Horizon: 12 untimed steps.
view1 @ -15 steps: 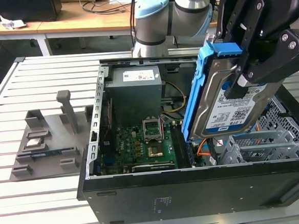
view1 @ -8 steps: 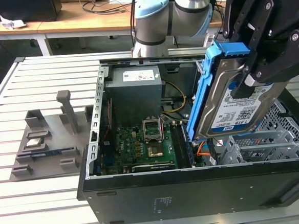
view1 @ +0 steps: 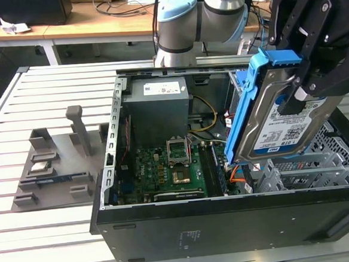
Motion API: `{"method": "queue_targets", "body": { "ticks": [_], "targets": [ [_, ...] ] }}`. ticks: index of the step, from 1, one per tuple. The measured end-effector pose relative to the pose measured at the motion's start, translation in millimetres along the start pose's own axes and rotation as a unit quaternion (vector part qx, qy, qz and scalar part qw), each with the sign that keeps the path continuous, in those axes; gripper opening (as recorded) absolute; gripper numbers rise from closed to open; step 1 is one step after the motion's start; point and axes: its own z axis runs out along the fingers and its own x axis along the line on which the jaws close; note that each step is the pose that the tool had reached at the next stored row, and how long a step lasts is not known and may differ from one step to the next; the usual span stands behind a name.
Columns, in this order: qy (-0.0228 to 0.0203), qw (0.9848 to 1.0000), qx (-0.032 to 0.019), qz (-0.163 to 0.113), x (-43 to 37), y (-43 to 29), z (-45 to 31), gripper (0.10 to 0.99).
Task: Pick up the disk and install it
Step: 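Pick up the disk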
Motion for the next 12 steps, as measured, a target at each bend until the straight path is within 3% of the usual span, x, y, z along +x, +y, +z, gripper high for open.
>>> {"method": "queue_targets", "body": {
  "ticks": [12],
  "targets": [
    [0.0002, 1.0000, -0.0001, 0.000, 0.4, -19.8, 1.9, 0.361]
  ]
}}
